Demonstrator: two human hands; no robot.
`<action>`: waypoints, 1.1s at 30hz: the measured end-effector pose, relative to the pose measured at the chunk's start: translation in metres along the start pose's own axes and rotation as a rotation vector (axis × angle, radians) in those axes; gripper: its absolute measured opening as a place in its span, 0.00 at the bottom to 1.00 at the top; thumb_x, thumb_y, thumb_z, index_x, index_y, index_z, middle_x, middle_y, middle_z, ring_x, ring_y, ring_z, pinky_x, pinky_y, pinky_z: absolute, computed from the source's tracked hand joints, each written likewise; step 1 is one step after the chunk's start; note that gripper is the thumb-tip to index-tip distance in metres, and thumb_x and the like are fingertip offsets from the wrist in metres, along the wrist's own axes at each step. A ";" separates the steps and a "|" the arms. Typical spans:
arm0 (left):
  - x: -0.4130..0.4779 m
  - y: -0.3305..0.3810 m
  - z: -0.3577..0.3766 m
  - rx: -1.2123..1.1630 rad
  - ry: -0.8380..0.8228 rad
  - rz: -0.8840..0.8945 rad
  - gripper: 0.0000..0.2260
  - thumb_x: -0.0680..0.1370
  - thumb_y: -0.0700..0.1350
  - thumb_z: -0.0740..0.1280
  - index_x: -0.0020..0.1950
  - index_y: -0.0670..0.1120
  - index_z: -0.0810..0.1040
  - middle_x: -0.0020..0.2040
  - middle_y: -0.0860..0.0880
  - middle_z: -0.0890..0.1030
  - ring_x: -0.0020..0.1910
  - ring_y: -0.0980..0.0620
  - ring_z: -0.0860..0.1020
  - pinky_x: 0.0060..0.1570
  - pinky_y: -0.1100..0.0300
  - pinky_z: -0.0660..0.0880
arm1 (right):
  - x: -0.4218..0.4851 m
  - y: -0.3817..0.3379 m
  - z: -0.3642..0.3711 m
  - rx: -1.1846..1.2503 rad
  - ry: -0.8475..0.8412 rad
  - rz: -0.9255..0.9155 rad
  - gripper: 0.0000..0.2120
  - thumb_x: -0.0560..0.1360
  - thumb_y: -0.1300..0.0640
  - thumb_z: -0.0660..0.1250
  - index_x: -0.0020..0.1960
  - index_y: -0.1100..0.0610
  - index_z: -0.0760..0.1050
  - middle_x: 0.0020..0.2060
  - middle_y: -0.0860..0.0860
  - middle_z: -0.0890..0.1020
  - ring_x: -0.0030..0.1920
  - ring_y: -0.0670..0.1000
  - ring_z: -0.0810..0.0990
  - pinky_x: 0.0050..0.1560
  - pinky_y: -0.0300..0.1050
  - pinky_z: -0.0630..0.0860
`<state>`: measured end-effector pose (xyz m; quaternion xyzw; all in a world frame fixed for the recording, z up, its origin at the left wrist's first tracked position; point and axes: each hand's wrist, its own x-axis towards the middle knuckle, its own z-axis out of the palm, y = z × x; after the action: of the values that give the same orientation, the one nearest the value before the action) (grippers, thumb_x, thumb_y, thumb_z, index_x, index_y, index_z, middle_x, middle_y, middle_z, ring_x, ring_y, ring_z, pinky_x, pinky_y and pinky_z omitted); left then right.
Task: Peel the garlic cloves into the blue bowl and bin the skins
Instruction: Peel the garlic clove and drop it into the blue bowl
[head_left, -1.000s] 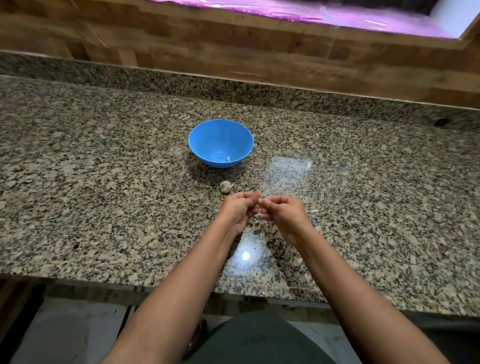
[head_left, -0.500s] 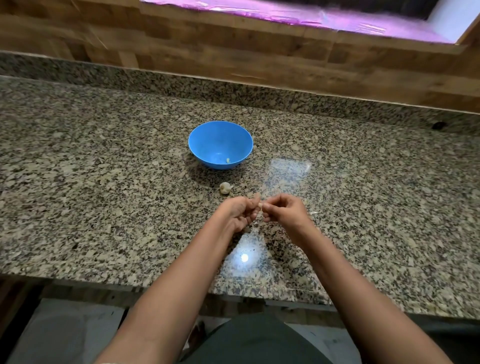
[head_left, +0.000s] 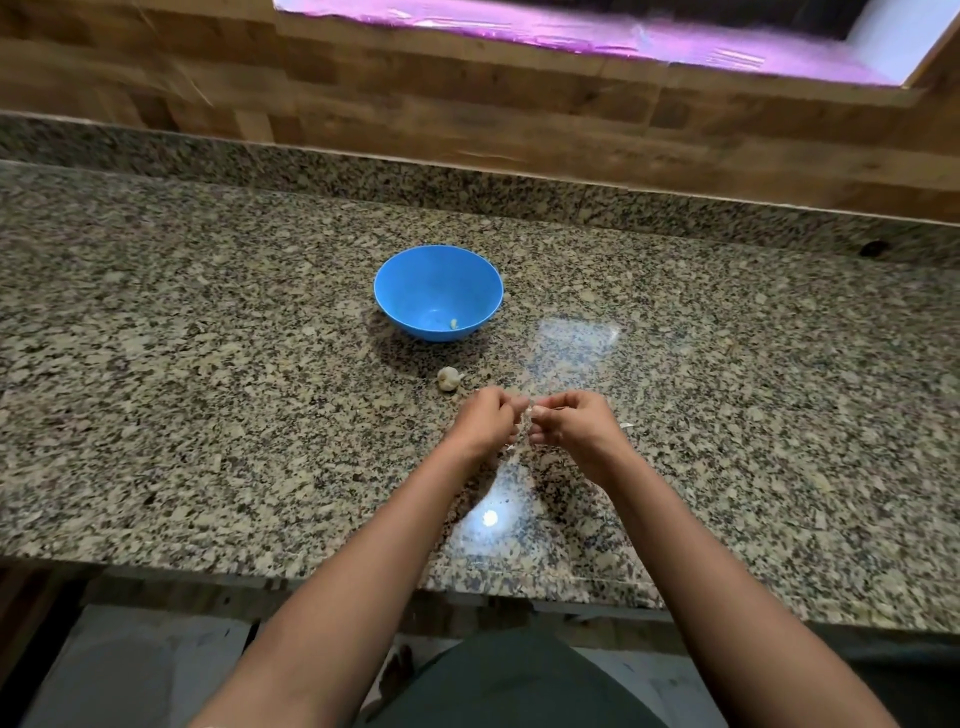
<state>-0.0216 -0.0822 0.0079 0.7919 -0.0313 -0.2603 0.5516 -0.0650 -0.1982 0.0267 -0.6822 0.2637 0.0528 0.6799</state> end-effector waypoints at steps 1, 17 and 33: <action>-0.001 0.000 -0.001 0.036 -0.017 0.033 0.07 0.80 0.45 0.61 0.44 0.44 0.74 0.36 0.48 0.76 0.37 0.50 0.74 0.46 0.49 0.76 | 0.002 0.000 -0.001 -0.014 0.012 0.004 0.02 0.75 0.71 0.63 0.44 0.67 0.74 0.37 0.58 0.78 0.32 0.52 0.77 0.37 0.42 0.79; -0.005 0.004 -0.011 0.075 -0.076 0.112 0.05 0.78 0.39 0.64 0.43 0.45 0.75 0.38 0.47 0.78 0.36 0.52 0.75 0.44 0.55 0.75 | 0.001 -0.002 -0.007 0.022 -0.034 -0.031 0.02 0.74 0.71 0.63 0.45 0.69 0.75 0.36 0.58 0.78 0.33 0.52 0.77 0.35 0.39 0.80; -0.002 -0.006 -0.013 0.442 0.188 0.140 0.04 0.76 0.40 0.68 0.49 0.43 0.80 0.50 0.47 0.82 0.46 0.54 0.77 0.48 0.63 0.71 | 0.007 0.011 -0.011 0.336 -0.042 0.088 0.06 0.74 0.73 0.61 0.49 0.69 0.76 0.44 0.61 0.78 0.41 0.54 0.81 0.47 0.49 0.80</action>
<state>-0.0188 -0.0678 0.0069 0.9098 -0.0909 -0.1334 0.3823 -0.0668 -0.2102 0.0141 -0.5456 0.2841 0.0522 0.7867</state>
